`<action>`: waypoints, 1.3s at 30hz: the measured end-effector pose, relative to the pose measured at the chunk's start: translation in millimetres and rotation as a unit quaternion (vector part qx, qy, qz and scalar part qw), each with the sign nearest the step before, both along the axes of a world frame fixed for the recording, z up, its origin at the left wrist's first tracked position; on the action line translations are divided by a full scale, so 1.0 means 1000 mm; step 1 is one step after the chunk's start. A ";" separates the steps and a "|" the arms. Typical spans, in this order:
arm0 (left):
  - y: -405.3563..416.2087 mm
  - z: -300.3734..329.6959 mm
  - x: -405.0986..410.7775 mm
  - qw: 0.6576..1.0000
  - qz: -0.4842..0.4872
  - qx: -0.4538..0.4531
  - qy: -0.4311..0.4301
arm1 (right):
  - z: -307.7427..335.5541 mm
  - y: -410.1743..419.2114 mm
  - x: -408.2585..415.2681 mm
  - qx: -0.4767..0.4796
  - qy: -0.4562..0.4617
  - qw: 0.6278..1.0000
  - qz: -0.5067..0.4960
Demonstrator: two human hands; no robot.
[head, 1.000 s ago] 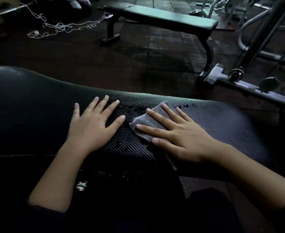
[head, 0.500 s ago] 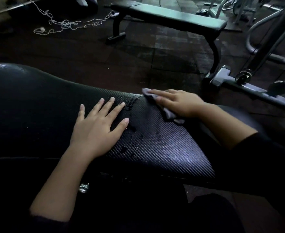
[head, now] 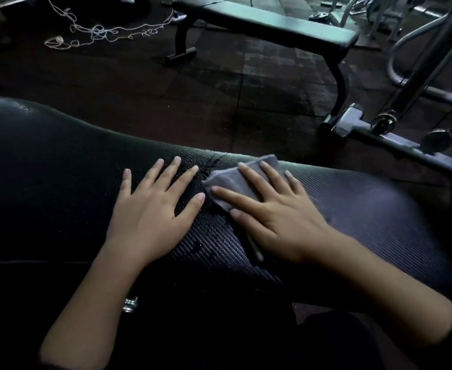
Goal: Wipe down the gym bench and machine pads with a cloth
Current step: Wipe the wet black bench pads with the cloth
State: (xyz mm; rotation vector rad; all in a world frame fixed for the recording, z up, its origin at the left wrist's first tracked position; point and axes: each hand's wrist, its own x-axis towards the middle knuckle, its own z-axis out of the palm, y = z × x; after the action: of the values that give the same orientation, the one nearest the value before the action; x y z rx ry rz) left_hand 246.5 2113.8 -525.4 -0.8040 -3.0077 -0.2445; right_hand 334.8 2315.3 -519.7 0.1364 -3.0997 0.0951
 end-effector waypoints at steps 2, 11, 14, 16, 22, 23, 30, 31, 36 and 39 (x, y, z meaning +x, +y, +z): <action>0.000 0.000 0.000 1.000 -0.001 0.000 -0.002 | 0.001 -0.006 -0.026 -0.025 -0.003 1.000 -0.014; -0.001 0.000 0.000 1.000 0.000 0.003 0.001 | -0.001 0.054 -0.081 -0.004 0.001 0.990 -0.139; -0.001 -0.001 0.000 1.000 -0.002 0.008 0.001 | -0.002 0.057 -0.049 0.018 0.034 0.990 -0.137; 0.000 -0.001 0.000 1.000 -0.004 0.014 -0.001 | -0.001 0.048 -0.026 0.032 0.050 0.991 -0.121; -0.001 -0.002 -0.001 1.000 0.001 0.010 0.006 | -0.008 -0.016 -0.021 0.028 0.099 0.994 -0.038; 0.000 -0.002 -0.001 1.000 0.002 0.012 0.004 | -0.008 -0.023 -0.031 0.028 0.104 0.994 -0.031; -0.001 -0.003 -0.001 1.000 0.005 0.018 0.002 | 0.000 0.000 -0.111 -0.011 0.045 0.994 -0.095; -0.001 -0.003 -0.001 1.000 0.004 0.018 0.003 | 0.000 0.009 -0.113 -0.014 0.037 0.994 -0.104; -0.001 -0.003 -0.001 1.000 0.004 0.017 0.006 | 0.002 0.044 -0.092 -0.003 0.007 0.990 -0.143; 0.000 -0.002 -0.001 1.000 0.007 0.020 0.011 | 0.003 0.053 -0.077 -0.023 0.014 0.990 -0.138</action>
State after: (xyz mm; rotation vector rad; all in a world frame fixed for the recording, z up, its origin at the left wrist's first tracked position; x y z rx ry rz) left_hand 245.1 2113.7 -527.7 -0.7776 -2.9766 -0.2922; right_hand 257.7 2368.7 -516.5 -0.2905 -3.0485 0.1547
